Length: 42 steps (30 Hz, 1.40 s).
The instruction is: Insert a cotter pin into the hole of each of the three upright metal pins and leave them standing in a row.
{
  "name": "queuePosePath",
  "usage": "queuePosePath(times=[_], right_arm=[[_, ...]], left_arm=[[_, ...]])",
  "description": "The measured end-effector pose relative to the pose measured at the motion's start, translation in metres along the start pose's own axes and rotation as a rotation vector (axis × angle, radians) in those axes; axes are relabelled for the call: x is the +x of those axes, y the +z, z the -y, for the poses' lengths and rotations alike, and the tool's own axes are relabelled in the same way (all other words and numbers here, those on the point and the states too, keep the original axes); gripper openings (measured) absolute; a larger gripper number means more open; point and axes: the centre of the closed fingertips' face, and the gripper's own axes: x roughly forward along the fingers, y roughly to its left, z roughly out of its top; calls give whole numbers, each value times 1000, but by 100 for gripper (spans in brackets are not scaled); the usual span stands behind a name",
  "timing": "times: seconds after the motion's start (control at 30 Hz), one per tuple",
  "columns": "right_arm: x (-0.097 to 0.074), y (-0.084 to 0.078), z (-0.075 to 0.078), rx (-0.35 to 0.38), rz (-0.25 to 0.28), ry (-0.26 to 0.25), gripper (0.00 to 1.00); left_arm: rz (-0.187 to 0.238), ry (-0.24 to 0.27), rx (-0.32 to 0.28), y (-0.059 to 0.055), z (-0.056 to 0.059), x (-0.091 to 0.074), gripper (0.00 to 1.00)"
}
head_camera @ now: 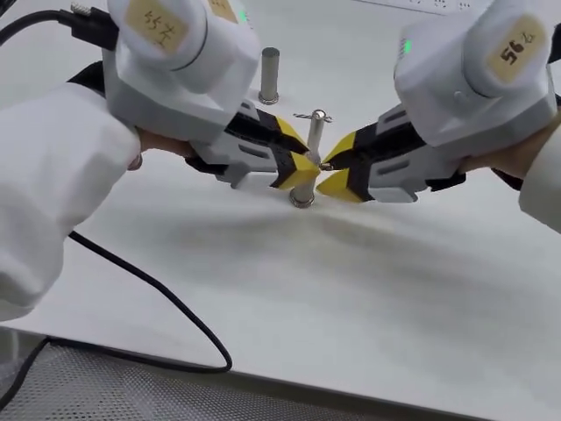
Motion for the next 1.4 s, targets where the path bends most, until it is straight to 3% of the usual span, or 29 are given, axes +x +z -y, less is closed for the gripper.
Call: queuePosePath(times=[0.2,0.73,1.0,1.2,1.3,1.4], right_arm=[[-12,3,4,10,16,-20,3],[-7,8,-1,8,31,-11,0],[-7,8,1,21,31,-11,3],[-9,7,0,50,31,-23,13],[-8,8,0,75,42,-27,14],[-7,10,0,95,53,-26,14]], left_arm=[[1,1,-3,1,1,0,10],[2,6,-6,1,1,1,10],[12,17,83,0,-4,0,11],[38,57,91,3,-12,-8,38],[62,59,57,3,-10,-13,45],[59,42,25,-4,-2,-18,50]])
